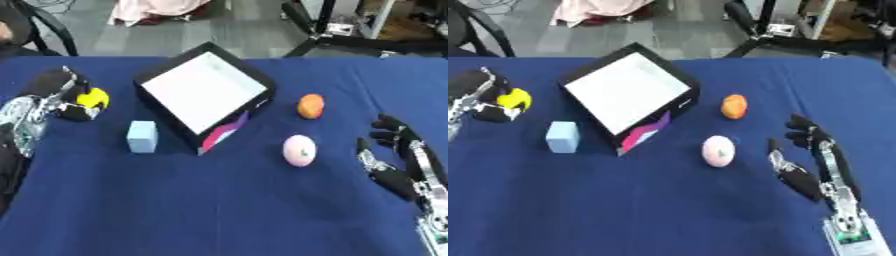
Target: Pick up objects on the table and place them in the box.
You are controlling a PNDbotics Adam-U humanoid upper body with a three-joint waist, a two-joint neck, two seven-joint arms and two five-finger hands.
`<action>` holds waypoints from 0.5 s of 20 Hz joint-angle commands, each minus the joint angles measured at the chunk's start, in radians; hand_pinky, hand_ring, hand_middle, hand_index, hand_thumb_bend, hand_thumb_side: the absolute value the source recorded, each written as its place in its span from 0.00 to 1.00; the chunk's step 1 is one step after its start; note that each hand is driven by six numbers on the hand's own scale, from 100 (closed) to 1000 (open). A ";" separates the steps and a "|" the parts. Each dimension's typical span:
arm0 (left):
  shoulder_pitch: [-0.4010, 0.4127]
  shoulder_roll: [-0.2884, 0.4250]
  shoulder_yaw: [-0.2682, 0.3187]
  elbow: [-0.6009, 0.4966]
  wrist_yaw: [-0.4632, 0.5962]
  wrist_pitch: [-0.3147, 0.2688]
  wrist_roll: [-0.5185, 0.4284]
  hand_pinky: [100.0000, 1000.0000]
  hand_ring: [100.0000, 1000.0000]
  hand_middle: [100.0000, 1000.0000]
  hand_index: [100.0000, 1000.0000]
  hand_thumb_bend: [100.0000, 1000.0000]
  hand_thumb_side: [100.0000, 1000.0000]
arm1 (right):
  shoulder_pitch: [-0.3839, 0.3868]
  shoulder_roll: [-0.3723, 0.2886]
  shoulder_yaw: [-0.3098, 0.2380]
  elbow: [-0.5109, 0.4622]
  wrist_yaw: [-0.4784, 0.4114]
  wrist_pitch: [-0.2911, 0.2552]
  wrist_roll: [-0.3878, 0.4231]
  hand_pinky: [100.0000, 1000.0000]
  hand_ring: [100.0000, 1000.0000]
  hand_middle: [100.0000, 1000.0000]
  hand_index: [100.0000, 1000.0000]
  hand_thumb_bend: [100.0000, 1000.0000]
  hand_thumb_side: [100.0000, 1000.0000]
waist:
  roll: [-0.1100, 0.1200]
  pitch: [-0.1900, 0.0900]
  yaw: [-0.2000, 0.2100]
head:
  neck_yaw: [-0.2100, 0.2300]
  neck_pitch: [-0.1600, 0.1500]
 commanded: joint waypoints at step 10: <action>-0.106 -0.054 -0.091 -0.152 0.072 -0.046 -0.085 0.47 0.37 0.31 0.55 0.22 0.21 | -0.007 -0.009 0.013 -0.008 -0.008 -0.004 0.012 0.80 0.75 0.75 0.89 0.12 0.28 | -0.010 -0.033 -0.025 | 0.026 -0.001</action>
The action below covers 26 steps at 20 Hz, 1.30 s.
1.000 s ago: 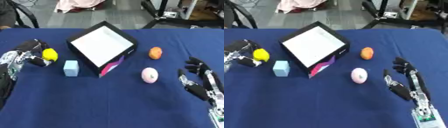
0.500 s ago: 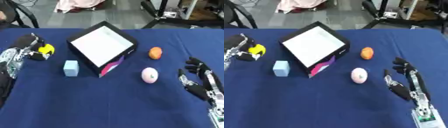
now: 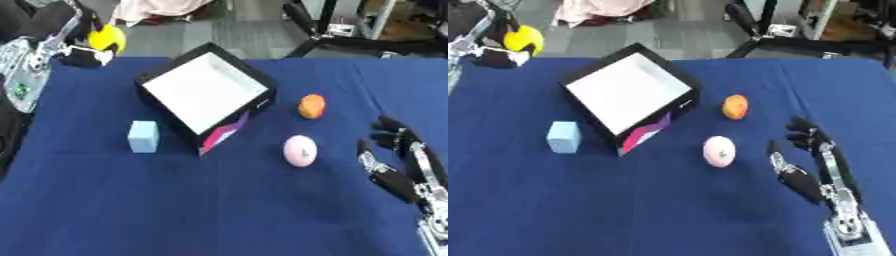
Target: Pick up objects on the table and place them in the box.
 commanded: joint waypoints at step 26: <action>0.034 0.018 -0.040 -0.137 0.071 -0.060 -0.073 0.85 0.83 0.86 0.93 0.94 0.83 | -0.010 -0.006 -0.002 -0.006 -0.008 -0.003 0.005 0.80 0.75 0.75 0.89 0.12 0.28 | -0.014 -0.027 -0.018 | 0.013 -0.001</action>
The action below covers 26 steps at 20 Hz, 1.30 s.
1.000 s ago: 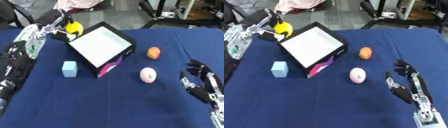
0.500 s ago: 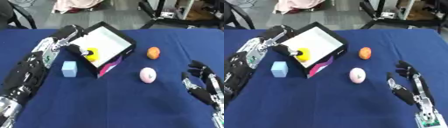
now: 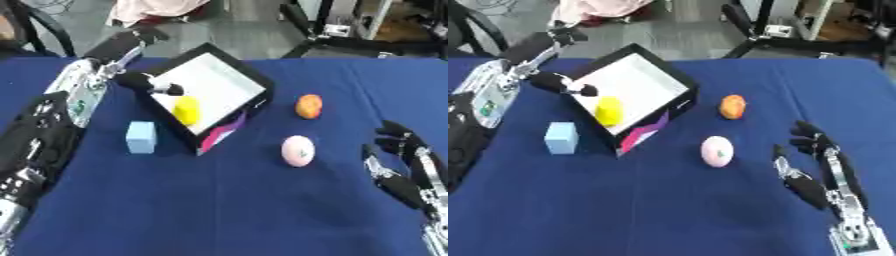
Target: Pick up objects on the table and place them in the box.
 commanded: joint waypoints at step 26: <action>0.220 0.319 -0.194 -0.237 0.254 -0.109 -0.413 0.79 0.72 0.74 0.88 0.65 0.51 | -0.007 -0.017 -0.015 -0.009 0.005 0.001 -0.008 0.80 0.75 0.75 0.89 0.11 0.28 | 0.005 -0.026 0.021 | -0.043 -0.001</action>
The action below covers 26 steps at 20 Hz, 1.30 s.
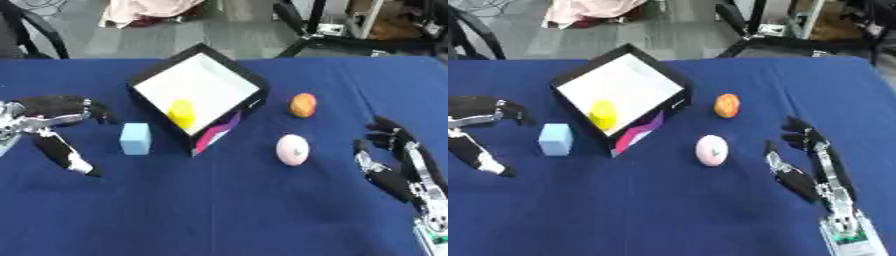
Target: Pick up objects on the table and place them in the box.
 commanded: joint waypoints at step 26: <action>-0.105 -0.205 0.064 0.206 -0.206 0.034 0.035 0.70 0.59 0.60 0.78 0.52 0.36 | -0.014 -0.009 0.002 -0.008 -0.003 -0.004 0.007 0.80 0.75 0.75 0.89 0.10 0.29 | -0.005 -0.028 -0.003 | 0.007 -0.001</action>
